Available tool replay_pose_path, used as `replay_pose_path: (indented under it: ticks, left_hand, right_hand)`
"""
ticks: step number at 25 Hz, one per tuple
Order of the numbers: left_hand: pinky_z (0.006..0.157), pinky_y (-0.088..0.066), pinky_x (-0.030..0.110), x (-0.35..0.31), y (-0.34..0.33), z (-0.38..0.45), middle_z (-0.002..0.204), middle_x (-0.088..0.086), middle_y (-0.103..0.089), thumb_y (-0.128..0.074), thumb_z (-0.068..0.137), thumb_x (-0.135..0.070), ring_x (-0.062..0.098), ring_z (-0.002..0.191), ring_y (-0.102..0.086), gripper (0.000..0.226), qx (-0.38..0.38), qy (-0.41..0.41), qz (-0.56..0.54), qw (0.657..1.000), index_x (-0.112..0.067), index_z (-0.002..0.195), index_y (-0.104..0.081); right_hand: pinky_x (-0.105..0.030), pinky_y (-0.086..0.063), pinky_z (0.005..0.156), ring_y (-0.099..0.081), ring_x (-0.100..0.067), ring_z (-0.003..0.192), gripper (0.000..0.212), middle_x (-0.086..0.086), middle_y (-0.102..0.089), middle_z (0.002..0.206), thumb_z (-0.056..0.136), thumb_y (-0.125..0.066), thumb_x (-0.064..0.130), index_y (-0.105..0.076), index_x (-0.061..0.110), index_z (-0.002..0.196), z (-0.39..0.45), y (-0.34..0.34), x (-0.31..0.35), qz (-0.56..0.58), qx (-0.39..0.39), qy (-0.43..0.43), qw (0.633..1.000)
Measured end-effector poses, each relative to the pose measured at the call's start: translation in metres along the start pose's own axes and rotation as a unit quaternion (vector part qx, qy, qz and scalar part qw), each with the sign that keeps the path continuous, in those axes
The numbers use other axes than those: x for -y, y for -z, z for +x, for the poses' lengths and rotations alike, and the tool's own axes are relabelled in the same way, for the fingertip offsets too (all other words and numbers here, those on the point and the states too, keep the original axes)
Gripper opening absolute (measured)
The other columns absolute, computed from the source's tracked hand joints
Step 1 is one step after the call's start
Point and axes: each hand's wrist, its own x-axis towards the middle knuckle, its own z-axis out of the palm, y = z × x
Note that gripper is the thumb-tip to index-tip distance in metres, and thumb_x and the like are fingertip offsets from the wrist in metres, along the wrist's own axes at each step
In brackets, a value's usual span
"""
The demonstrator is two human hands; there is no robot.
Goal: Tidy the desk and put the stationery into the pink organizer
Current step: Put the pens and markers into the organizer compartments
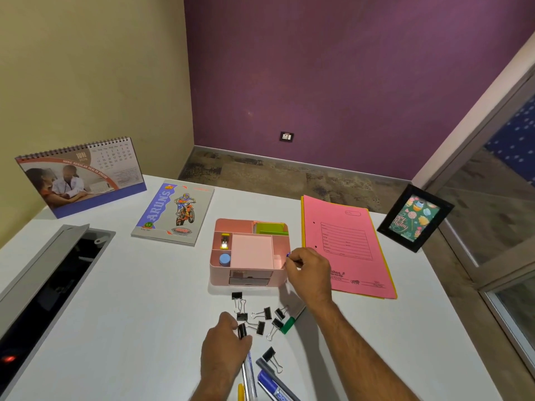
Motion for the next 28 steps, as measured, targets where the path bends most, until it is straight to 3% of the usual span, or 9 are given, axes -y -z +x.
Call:
replay_pose_path:
  ticks: [7,10,13,17,19,22,25,26,28]
  left_hand:
    - [0.062,-0.052,0.026,-0.008,0.002,0.0,0.066,-0.004,-0.067,-0.075,0.069,-0.023,0.011,0.064,-0.065,0.031,-0.023,-0.004,-0.058,0.998,-0.027,0.091,-0.052]
    - [0.065,-0.057,0.031,-0.016,0.002,-0.001,0.065,-0.005,-0.069,-0.079,0.07,-0.023,0.009,0.063,-0.067,0.041,-0.028,-0.029,-0.113,0.993,-0.031,0.098,-0.05]
    - [0.066,-0.059,0.03,-0.027,0.005,-0.004,0.07,-0.008,-0.071,-0.081,0.071,-0.025,0.005,0.068,-0.067,0.049,-0.041,-0.084,-0.156,0.983,-0.04,0.099,-0.045]
    - [0.064,-0.056,0.015,-0.045,0.01,-0.008,0.078,-0.014,-0.071,-0.082,0.07,-0.028,0.0,0.074,-0.067,0.051,-0.052,-0.169,-0.166,0.97,-0.042,0.097,-0.042]
    - [0.065,-0.052,0.009,-0.051,0.011,-0.011,0.083,-0.016,-0.07,-0.083,0.07,-0.029,-0.002,0.08,-0.067,0.051,-0.056,-0.189,-0.17,0.965,-0.041,0.098,-0.042]
    - [0.068,-0.053,0.011,-0.055,0.014,-0.014,0.082,-0.019,-0.069,-0.083,0.073,-0.029,-0.006,0.086,-0.064,0.048,-0.066,-0.212,-0.205,0.953,-0.045,0.097,-0.044]
    - [0.064,-0.059,0.026,-0.046,0.014,-0.013,0.081,-0.021,-0.063,-0.083,0.072,-0.042,0.001,0.082,-0.061,0.038,-0.039,-0.217,-0.206,0.953,-0.044,0.093,-0.05]
    - [0.063,-0.059,0.029,-0.038,0.013,-0.012,0.081,-0.02,-0.061,-0.081,0.072,-0.047,0.004,0.079,-0.059,0.033,-0.014,-0.227,-0.182,0.957,-0.041,0.089,-0.053]
    - [0.068,-0.052,0.018,-0.02,0.012,-0.013,0.081,-0.021,-0.058,-0.071,0.072,-0.06,0.002,0.079,-0.056,0.029,0.031,-0.287,-0.052,0.956,-0.039,0.082,-0.054]
  right_hand:
    - [-0.033,-0.059,0.072,-0.064,-0.009,0.077,0.006,0.006,-0.068,0.083,0.076,-0.074,0.007,-0.074,0.012,0.074,-0.014,0.002,-0.008,0.036,0.012,-0.013,0.999]
    - [-0.025,-0.051,0.076,-0.058,-0.006,0.09,0.006,0.011,-0.064,0.095,0.075,-0.078,0.018,-0.073,0.017,0.078,-0.026,0.008,-0.007,0.002,-0.015,-0.02,1.0]
    - [-0.012,-0.043,0.061,-0.057,-0.004,0.068,0.015,0.017,-0.062,0.077,0.074,-0.08,0.019,-0.067,0.025,0.073,-0.039,0.012,0.0,0.057,-0.054,-0.012,0.997]
    - [-0.014,-0.054,0.064,-0.067,-0.002,0.075,0.022,0.014,-0.072,0.079,0.07,-0.082,0.037,-0.073,0.029,0.089,-0.056,0.009,0.018,0.167,0.096,-0.064,0.979]
    - [-0.016,-0.055,0.066,-0.067,-0.003,0.073,0.022,0.01,-0.072,0.077,0.068,-0.084,0.034,-0.074,0.032,0.088,-0.059,0.006,0.023,0.184,0.123,-0.076,0.972]
    - [-0.019,-0.057,0.066,-0.067,-0.005,0.069,0.016,0.009,-0.073,0.074,0.072,-0.083,0.021,-0.076,0.032,0.083,-0.055,0.009,0.028,0.212,0.101,-0.079,0.969]
    - [-0.025,-0.059,0.068,-0.068,-0.006,0.071,0.017,0.008,-0.074,0.077,0.077,-0.081,0.015,-0.078,0.024,0.091,-0.045,0.022,0.03,0.219,0.059,-0.081,0.971]
    - [-0.025,-0.06,0.067,-0.069,-0.007,0.071,0.019,0.008,-0.074,0.079,0.077,-0.081,0.014,-0.078,0.023,0.094,-0.039,0.029,0.031,0.228,0.029,-0.079,0.97]
    - [-0.019,-0.059,0.065,-0.07,-0.009,0.071,0.021,0.007,-0.072,0.081,0.077,-0.081,0.011,-0.077,0.018,0.096,-0.025,0.044,0.032,0.217,-0.069,-0.032,0.973]
